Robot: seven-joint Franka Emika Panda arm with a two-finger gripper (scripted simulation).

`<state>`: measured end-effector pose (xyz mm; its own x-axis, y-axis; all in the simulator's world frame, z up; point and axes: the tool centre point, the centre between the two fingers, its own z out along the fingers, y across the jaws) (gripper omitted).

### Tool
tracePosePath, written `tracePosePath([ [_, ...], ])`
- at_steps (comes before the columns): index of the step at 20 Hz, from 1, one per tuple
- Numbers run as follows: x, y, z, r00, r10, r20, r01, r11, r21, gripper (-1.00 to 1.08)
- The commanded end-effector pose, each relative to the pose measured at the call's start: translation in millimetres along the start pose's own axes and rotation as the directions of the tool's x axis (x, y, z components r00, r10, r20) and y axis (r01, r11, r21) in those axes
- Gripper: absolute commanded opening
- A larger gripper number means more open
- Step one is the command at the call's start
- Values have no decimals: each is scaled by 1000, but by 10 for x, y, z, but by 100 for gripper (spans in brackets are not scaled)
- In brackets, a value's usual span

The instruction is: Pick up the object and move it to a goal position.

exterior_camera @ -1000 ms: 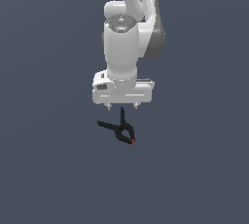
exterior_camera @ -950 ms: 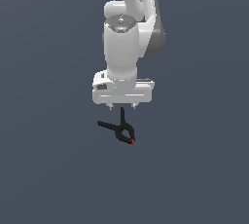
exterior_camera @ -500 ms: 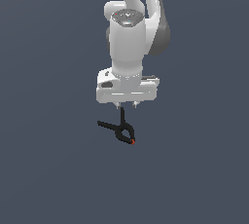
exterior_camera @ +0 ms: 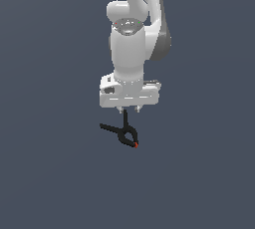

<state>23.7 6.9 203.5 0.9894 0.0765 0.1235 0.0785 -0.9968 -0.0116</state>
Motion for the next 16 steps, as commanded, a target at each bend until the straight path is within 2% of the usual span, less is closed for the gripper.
tracePosePath([
  [1,-38,3,90,1000,-1,-8,1,1000,9,28],
  [16,-520,43,837,995,7,-99,0,998,68,28],
])
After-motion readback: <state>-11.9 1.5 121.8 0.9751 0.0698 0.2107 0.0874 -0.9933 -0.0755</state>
